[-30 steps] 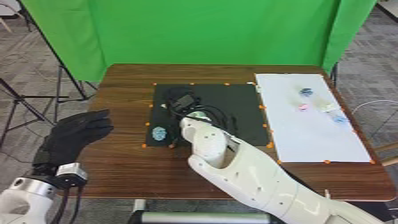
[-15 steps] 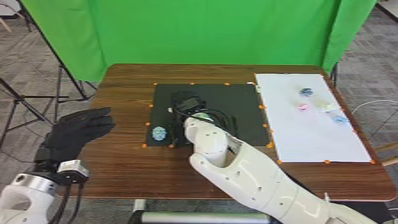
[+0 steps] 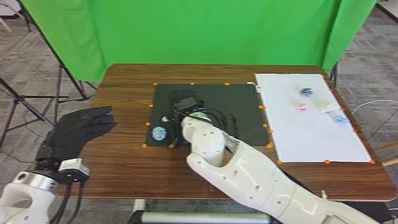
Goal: Arrange flowers
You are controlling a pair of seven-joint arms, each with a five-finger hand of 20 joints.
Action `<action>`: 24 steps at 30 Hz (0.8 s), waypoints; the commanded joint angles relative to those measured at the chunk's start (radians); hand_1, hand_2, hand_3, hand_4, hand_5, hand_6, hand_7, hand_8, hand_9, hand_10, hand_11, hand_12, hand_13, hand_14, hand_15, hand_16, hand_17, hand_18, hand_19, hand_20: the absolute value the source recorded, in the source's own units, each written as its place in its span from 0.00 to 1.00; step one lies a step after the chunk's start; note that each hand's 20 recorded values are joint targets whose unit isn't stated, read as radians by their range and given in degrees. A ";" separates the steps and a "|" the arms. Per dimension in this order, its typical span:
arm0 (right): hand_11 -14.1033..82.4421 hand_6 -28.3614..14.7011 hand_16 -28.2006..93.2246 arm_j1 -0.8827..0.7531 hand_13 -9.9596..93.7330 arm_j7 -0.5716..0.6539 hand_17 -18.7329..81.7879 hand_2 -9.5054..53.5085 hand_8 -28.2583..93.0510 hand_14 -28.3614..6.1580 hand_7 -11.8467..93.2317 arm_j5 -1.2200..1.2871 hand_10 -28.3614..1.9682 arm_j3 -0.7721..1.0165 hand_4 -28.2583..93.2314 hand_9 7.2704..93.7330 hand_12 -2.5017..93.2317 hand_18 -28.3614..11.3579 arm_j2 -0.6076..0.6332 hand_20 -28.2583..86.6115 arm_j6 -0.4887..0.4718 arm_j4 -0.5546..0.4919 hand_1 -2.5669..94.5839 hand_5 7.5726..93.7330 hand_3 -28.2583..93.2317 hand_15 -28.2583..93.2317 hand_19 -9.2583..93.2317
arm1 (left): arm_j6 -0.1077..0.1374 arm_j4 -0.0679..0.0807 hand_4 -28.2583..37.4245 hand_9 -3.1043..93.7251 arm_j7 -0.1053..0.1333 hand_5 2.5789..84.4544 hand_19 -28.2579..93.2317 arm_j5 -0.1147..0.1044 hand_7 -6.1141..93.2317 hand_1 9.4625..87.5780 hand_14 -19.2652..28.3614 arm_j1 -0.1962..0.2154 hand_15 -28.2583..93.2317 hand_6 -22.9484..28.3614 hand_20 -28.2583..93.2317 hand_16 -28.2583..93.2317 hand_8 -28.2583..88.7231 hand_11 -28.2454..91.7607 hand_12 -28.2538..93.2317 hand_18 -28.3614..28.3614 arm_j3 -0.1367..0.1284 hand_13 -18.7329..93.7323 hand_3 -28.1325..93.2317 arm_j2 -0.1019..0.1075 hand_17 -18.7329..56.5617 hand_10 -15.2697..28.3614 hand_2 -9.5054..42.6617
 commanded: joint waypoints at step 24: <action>0.33 0.55 0.42 -0.010 0.82 0.007 0.62 0.01 0.14 0.66 0.25 0.025 0.44 0.028 0.00 0.74 0.19 0.16 -0.013 0.52 -0.130 -0.052 0.36 0.72 0.92 0.90 1.00 | -0.007 0.003 0.19 0.45 -0.006 0.53 0.72 -0.001 0.26 0.23 1.00 0.008 0.76 0.70 0.32 0.12 0.15 0.54 0.32 0.90 0.010 0.41 0.92 0.018 0.13 0.87 0.25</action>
